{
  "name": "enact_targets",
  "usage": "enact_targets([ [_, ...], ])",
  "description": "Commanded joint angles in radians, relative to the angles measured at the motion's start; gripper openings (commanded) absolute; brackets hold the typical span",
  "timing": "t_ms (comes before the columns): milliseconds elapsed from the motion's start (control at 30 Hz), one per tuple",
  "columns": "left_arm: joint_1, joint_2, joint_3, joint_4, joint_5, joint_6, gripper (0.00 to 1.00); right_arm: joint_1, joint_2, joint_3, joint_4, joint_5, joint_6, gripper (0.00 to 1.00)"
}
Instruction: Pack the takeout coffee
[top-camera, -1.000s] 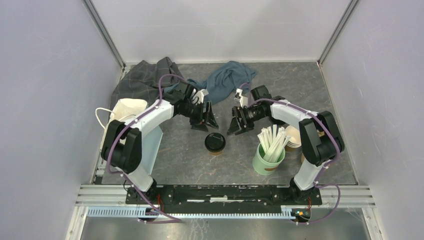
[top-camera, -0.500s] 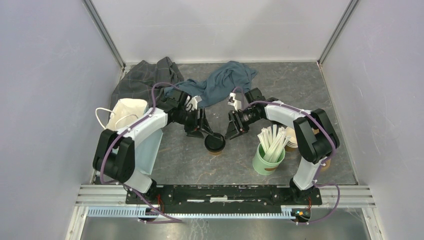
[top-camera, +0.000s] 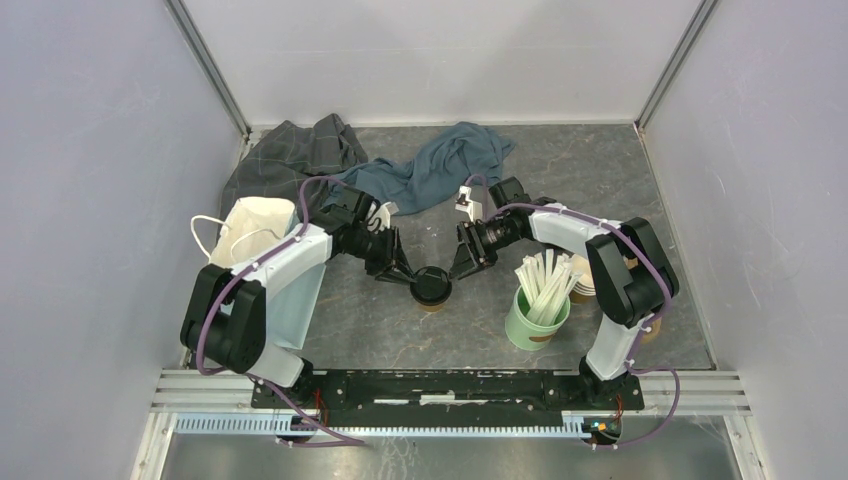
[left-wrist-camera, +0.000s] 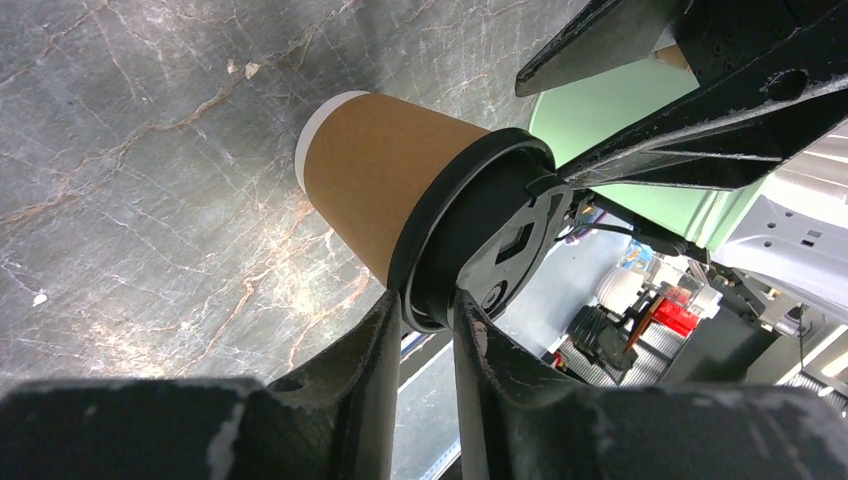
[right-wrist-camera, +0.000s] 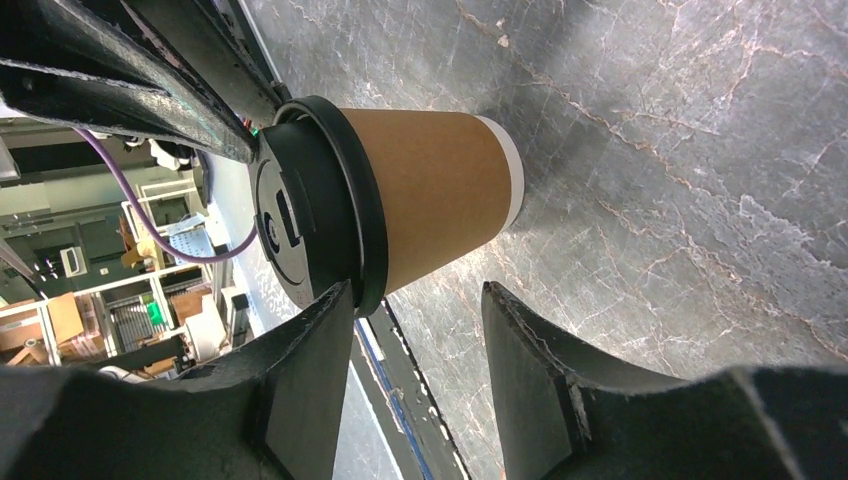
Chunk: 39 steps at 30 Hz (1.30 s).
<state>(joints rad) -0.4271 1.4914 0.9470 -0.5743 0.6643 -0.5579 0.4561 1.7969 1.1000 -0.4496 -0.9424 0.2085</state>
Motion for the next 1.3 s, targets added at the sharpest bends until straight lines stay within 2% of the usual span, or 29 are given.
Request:
enact_targets([
  [0, -0.001, -0.025, -0.013, -0.015, -0.009, -0.015, 0.31, -0.001, -0.011, -0.007, 0.026, -0.015, -0.009, 0.56],
  [200, -0.001, -0.078, -0.010, -0.057, -0.041, -0.013, 0.51, 0.000, -0.011, -0.004, 0.024, -0.015, -0.013, 0.56],
  [267, -0.001, -0.097, -0.017, -0.062, -0.046, -0.016, 0.54, 0.000, -0.011, -0.003, 0.023, -0.013, -0.012, 0.55],
  [333, -0.002, -0.108, -0.027, -0.061, -0.044, -0.020, 0.52, -0.001, -0.010, -0.004, 0.023, -0.013, -0.015, 0.55],
  [400, -0.005, -0.103, -0.038, -0.054, -0.030, -0.025, 0.42, -0.001, -0.005, -0.003, 0.020, -0.013, -0.017, 0.55],
  [433, -0.009, -0.101, -0.043, -0.044, -0.025, -0.029, 0.41, -0.002, -0.004, -0.002, 0.019, -0.013, -0.019, 0.55],
  [933, -0.024, -0.046, -0.069, 0.027, -0.019, -0.062, 0.36, -0.001, 0.016, 0.010, 0.015, -0.012, -0.022, 0.55],
  [1267, -0.035, -0.001, -0.060, -0.084, -0.143, 0.009, 0.31, 0.003, 0.056, 0.000, -0.012, 0.067, -0.036, 0.53],
])
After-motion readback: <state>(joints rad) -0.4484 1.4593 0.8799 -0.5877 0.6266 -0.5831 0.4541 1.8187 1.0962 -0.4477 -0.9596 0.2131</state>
